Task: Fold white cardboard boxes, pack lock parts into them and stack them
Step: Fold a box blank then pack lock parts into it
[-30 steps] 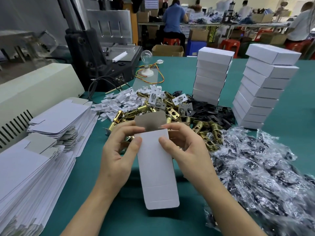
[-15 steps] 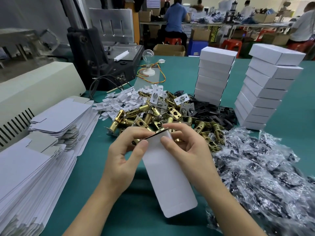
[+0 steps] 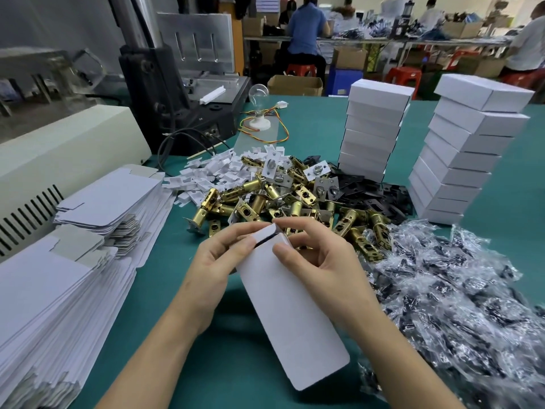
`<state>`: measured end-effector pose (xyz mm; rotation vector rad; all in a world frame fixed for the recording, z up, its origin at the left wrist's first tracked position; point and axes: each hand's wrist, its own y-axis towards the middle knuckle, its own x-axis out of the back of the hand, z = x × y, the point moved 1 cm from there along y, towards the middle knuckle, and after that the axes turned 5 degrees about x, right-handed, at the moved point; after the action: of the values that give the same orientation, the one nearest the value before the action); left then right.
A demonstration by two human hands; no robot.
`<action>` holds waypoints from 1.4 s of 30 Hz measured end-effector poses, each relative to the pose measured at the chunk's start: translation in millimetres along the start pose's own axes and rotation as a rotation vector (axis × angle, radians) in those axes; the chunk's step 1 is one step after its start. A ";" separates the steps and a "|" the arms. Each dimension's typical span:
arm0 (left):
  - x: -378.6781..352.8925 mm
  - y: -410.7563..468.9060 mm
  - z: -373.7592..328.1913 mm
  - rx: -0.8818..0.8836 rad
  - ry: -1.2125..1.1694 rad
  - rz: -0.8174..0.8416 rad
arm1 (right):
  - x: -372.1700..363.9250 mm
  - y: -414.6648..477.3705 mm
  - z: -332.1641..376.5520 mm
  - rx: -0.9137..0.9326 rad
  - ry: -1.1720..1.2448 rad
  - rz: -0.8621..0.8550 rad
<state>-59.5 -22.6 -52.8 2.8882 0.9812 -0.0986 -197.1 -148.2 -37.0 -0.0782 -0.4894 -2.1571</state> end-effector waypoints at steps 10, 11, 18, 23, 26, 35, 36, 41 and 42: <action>3.3 0.9 1.6 0.028 0.039 -0.043 | -1.1 -0.4 1.3 0.007 -0.017 0.046; 3.4 1.4 1.8 0.033 0.034 -0.045 | -1.3 -0.3 1.3 0.006 -0.016 0.046; 3.0 2.3 2.9 0.048 0.020 -0.050 | -2.7 -1.8 1.5 0.011 -0.045 0.056; 2.9 1.6 2.4 0.014 0.078 -0.030 | -2.3 -1.7 1.8 0.025 -0.072 0.035; 3.1 1.3 2.9 -0.012 0.103 -0.024 | -2.6 -1.9 2.5 0.029 -0.075 0.032; -0.3 -2.4 -0.9 -0.081 0.179 0.017 | 1.6 -1.3 7.5 0.012 -0.073 -0.059; -2.2 -2.7 -1.1 -0.089 0.171 -0.002 | 2.8 -0.9 8.3 0.004 -0.058 -0.083; -8.3 -2.5 -0.6 -0.086 0.090 -0.123 | 5.7 -1.3 11.8 -0.048 -0.009 -0.159; -7.8 -2.6 -0.5 -0.084 0.097 -0.119 | 5.2 -1.8 12.1 -0.051 -0.020 -0.161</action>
<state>-67.3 -25.2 -51.8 2.7803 1.1444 0.0734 -203.2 -146.7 -25.2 -0.0912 -0.4662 -2.3288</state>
